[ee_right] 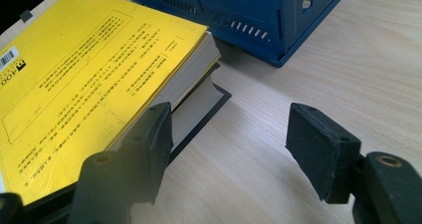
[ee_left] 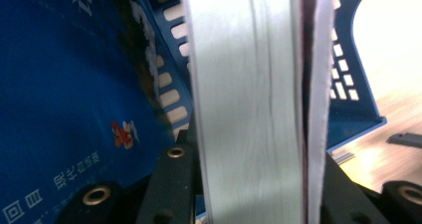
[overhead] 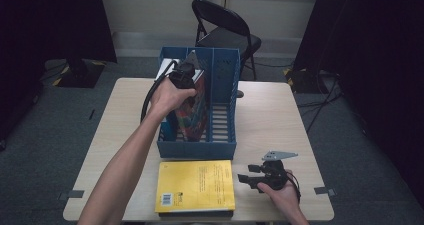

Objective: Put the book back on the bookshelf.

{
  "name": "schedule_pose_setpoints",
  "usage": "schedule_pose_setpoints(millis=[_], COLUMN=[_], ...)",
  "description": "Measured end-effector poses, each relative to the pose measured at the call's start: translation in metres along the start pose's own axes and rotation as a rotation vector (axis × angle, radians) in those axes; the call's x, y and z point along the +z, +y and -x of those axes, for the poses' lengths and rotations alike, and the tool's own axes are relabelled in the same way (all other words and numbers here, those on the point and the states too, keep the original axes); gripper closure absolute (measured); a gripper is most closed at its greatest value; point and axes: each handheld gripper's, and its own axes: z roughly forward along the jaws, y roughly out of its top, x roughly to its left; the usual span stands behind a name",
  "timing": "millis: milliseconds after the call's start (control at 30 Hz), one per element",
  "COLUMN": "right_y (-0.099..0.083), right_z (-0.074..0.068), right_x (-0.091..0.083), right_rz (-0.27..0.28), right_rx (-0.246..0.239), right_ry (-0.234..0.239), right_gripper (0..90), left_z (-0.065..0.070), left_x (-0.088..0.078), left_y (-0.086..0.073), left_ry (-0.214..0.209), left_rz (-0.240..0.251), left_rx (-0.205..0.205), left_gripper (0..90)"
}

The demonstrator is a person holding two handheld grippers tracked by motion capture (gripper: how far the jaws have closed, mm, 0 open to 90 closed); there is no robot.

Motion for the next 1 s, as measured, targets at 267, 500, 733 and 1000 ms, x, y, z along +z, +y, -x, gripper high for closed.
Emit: schedule_pose_setpoints(millis=[267,500,733,1000], right_y=[0.0,-0.001,-0.001,-0.002], right_z=[0.001,0.001,0.0,0.0], right_x=[0.0,-0.001,0.0,0.0], right_rz=[-0.002,-0.001,0.0,-0.004], right_rx=[0.002,-0.001,-0.01,-0.002], right_ry=[-0.001,0.0,-0.001,0.002], right_gripper=[34.4,34.4,34.4,34.4], left_z=[-0.001,0.001,-0.005,-0.004], left_x=[0.0,0.002,0.004,0.005], left_y=[0.009,0.02,0.034,0.042], left_ry=[-0.002,0.054,0.087,0.092], left_rz=[0.017,0.055,0.078,0.129], left_rx=[-0.031,-0.073,-0.133,-0.165], left_gripper=[74.0,74.0,74.0,74.0])
